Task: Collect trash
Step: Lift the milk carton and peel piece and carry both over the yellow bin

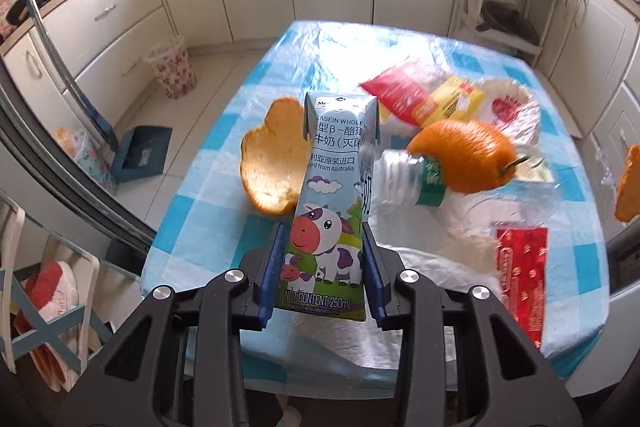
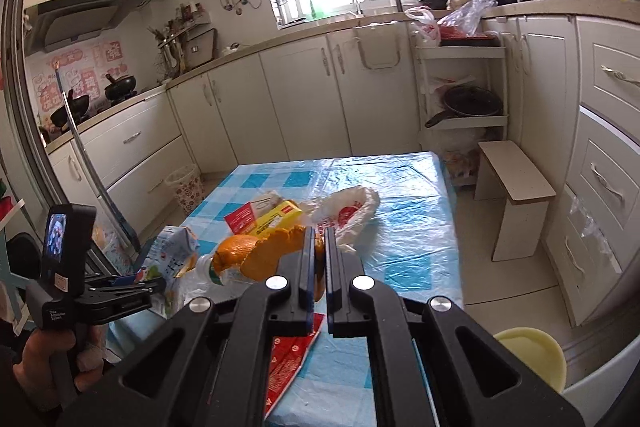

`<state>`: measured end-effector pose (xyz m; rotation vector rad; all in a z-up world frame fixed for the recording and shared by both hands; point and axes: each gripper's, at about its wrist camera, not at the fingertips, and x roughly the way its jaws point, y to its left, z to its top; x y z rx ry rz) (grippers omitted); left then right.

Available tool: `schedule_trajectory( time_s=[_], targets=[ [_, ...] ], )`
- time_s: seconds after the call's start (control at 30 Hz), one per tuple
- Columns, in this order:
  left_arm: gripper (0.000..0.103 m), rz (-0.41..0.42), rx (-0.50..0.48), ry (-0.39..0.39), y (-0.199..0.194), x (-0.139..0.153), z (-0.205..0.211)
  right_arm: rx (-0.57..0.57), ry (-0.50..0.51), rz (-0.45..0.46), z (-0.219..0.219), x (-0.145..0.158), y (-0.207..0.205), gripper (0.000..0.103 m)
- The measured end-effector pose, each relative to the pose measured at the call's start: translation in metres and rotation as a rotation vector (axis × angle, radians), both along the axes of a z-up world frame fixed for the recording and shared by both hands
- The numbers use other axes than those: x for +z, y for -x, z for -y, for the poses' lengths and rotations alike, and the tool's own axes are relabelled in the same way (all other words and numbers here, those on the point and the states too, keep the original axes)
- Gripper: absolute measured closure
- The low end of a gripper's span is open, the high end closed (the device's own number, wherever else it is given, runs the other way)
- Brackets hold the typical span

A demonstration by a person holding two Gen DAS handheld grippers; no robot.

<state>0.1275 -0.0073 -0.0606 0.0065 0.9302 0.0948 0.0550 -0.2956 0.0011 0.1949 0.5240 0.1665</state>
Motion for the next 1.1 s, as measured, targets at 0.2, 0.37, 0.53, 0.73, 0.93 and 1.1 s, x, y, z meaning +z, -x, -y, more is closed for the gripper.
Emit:
schedule_trajectory(
  time_s=[0.2,0.37,0.53,0.73,0.93,1.1],
  targets=[
    [0.068,0.097,-0.02,0.044,0.021,0.022,0.01,-0.079,-0.018,-0.02,0.03,-0.006,0.016,0.098],
    [0.069,0.154,-0.039,0.103,0.035,0.035,0.012,-0.139,-0.027,-0.034,0.055,-0.01,0.028,0.098],
    [0.069,0.202,-0.068,0.141,0.051,0.046,0.02,-0.192,-0.075,-0.055,0.081,-0.014,0.035,0.098],
    [0.069,0.222,-0.105,0.188,0.068,0.049,0.033,-0.237,-0.064,-0.057,0.095,-0.012,0.044,0.098],
    [0.069,0.221,-0.165,0.247,0.082,0.05,0.054,-0.295,-0.08,-0.081,0.115,-0.017,0.053,0.098],
    [0.069,0.184,-0.259,0.314,0.092,0.045,0.075,-0.331,-0.083,-0.105,0.128,-0.022,0.059,0.098]
  ],
)
